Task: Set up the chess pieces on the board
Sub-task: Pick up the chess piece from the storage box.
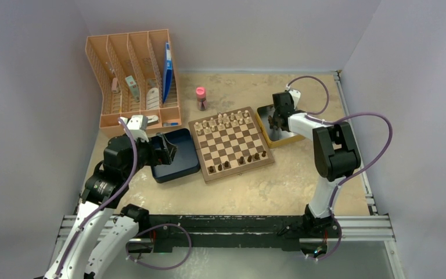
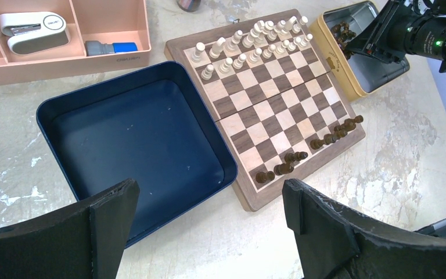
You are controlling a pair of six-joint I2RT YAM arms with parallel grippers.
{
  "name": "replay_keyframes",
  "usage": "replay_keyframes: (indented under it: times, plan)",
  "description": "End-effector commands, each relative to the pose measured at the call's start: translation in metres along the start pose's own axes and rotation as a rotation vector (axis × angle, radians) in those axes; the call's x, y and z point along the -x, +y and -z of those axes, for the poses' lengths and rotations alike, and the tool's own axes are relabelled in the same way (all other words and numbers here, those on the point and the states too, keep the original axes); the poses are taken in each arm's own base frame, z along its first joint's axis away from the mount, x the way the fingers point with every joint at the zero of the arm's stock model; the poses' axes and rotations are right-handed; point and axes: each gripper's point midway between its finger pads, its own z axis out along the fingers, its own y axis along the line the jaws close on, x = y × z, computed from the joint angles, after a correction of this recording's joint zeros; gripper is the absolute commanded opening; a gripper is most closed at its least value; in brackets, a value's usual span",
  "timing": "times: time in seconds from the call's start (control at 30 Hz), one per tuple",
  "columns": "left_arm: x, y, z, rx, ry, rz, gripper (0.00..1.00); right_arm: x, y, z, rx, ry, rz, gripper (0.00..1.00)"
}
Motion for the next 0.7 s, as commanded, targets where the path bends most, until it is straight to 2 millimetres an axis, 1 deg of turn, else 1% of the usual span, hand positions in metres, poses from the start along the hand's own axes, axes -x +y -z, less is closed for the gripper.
replay_keyframes:
  times: [0.0, 0.13, 0.27, 0.33, 0.37, 0.5, 0.67]
  plan:
    - [0.013, -0.004, 0.000, -0.021, -0.055, -0.014, 0.95, 0.019, 0.007, 0.004, 0.017, -0.039, -0.021, 0.24]
    - [0.013, -0.004, 0.000, -0.019, -0.057, -0.014, 0.95, 0.021, 0.005, 0.006, 0.009, -0.048, -0.023, 0.19]
    - [0.013, -0.004, 0.000, -0.018, -0.058, -0.013, 0.95, 0.030, 0.004, 0.010, -0.003, -0.075, -0.029, 0.17]
    - [0.014, -0.004, 0.000, -0.019, -0.059, -0.013, 0.95, 0.038, 0.001, 0.014, -0.018, -0.099, -0.035, 0.16]
    - [0.014, -0.004, 0.000, -0.018, -0.058, -0.013, 0.95, 0.037, -0.001, 0.017, -0.024, -0.091, -0.031, 0.16]
    - [0.013, -0.003, 0.000, -0.016, -0.056, -0.013, 0.95, 0.045, -0.003, 0.027, -0.023, -0.113, -0.039, 0.16]
    - [0.013, -0.003, -0.001, -0.014, -0.053, -0.012, 0.95, 0.050, -0.001, 0.036, -0.008, -0.121, -0.044, 0.15]
